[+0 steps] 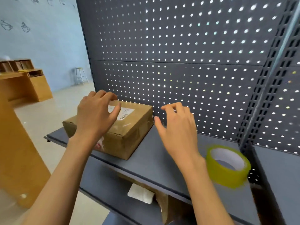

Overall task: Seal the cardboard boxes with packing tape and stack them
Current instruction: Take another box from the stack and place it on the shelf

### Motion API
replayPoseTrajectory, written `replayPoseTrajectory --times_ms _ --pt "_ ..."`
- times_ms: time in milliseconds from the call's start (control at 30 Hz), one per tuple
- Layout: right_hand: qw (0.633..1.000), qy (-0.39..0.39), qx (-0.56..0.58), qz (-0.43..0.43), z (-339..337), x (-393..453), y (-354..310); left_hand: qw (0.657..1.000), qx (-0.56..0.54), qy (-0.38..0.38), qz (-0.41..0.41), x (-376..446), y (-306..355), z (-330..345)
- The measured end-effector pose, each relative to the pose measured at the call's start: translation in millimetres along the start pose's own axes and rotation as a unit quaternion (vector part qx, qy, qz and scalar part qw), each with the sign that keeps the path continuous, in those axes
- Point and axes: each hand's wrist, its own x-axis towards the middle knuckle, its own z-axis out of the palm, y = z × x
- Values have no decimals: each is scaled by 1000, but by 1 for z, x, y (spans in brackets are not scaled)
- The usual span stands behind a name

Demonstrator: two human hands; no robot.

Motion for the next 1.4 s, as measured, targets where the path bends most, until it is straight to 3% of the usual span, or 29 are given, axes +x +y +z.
replayPoseTrajectory --times_ms 133,300,400,533,667,733,833,1033,1400 --pt "998 -7 -34 44 32 14 -30 999 -31 -21 25 14 -52 19" --pt "990 -77 -61 101 54 26 -57 997 -61 -48 28 22 -98 39" --pt "978 -108 13 178 69 24 -67 995 -62 -78 -7 18 -117 49" --pt "881 -172 240 371 91 18 -76 972 -37 -185 -138 8 -143 58" --pt "776 -186 371 475 108 13 -78 902 -60 -316 -286 1 -158 63" --pt "749 -183 411 487 116 11 -82 866 -110 -368 -319 1 -163 67" --pt "742 -168 422 493 128 7 -80 843 -169 -383 -337 2 -165 68" --pt "730 -152 461 481 121 8 -83 868 -171 -330 -328 -1 -166 64" --pt "781 -61 471 405 63 23 -85 902 -258 -205 -280 14 -144 33"
